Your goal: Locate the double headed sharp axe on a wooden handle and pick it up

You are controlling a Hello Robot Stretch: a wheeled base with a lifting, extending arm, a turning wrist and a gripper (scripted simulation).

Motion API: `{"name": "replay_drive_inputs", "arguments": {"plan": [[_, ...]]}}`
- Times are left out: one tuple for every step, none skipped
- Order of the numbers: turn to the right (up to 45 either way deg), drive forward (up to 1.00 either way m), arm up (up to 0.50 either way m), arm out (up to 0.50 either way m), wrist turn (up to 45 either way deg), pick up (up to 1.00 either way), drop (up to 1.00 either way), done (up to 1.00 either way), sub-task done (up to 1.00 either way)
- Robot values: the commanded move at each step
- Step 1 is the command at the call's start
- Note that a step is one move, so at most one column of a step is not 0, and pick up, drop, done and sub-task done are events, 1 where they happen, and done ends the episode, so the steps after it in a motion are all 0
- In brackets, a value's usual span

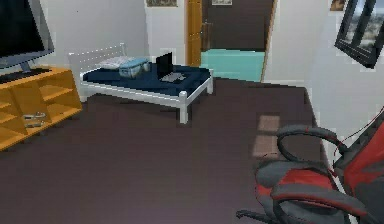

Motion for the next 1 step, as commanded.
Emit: {"name": "replay_drive_inputs", "arguments": {"plan": [[0.0,0.00,0.00,0.00,0.0,0.00,0.00,1.00,0.00]]}}
